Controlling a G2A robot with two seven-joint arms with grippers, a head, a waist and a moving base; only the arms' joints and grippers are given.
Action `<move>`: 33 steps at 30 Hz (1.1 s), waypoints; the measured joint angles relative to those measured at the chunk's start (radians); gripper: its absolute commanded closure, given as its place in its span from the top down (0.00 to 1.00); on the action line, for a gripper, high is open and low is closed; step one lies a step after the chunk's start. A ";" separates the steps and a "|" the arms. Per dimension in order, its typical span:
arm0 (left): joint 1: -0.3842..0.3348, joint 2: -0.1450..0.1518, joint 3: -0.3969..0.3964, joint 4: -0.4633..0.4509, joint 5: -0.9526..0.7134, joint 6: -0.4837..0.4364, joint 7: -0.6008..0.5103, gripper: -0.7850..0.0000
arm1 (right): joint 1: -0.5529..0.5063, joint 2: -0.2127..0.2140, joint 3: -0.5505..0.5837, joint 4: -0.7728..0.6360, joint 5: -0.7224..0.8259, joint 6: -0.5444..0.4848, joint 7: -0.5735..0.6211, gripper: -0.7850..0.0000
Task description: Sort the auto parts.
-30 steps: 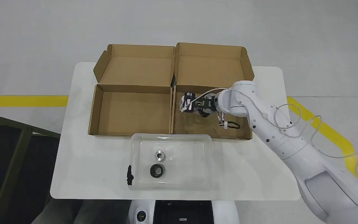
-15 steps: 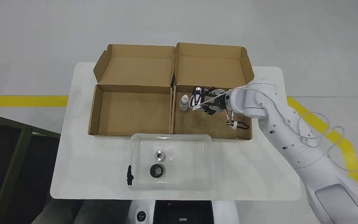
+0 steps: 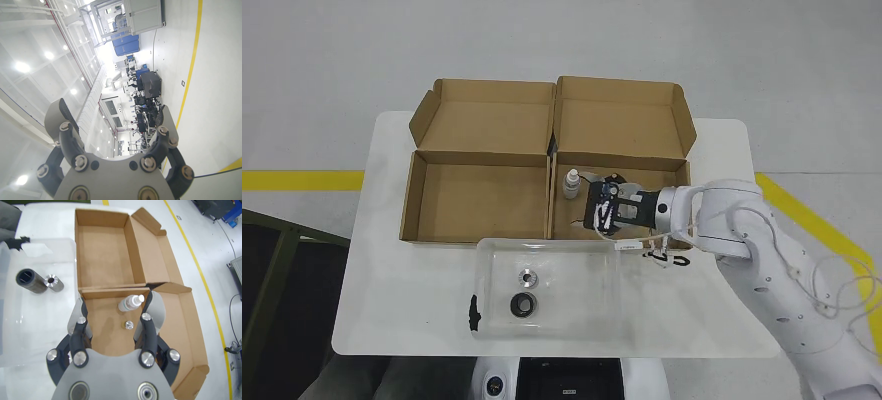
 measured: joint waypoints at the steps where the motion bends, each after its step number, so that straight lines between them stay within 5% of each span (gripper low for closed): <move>1: 0.000 0.000 0.000 0.000 0.000 0.000 0.000 1.00 | -0.012 -0.001 -0.008 -0.014 -0.001 0.010 -0.018 0.55; 4: 0.000 0.000 0.000 0.000 0.000 0.000 0.000 1.00 | -0.039 -0.005 -0.034 -0.048 -0.009 0.034 -0.052 0.66; 12: 0.000 0.000 0.000 0.000 0.000 0.000 0.000 1.00 | -0.064 -0.016 -0.119 -0.106 -0.045 0.027 -0.056 0.72; 33: 0.000 0.000 0.000 0.000 0.000 0.000 0.000 1.00 | -0.021 -0.077 -0.355 0.018 -0.152 0.039 -0.027 0.57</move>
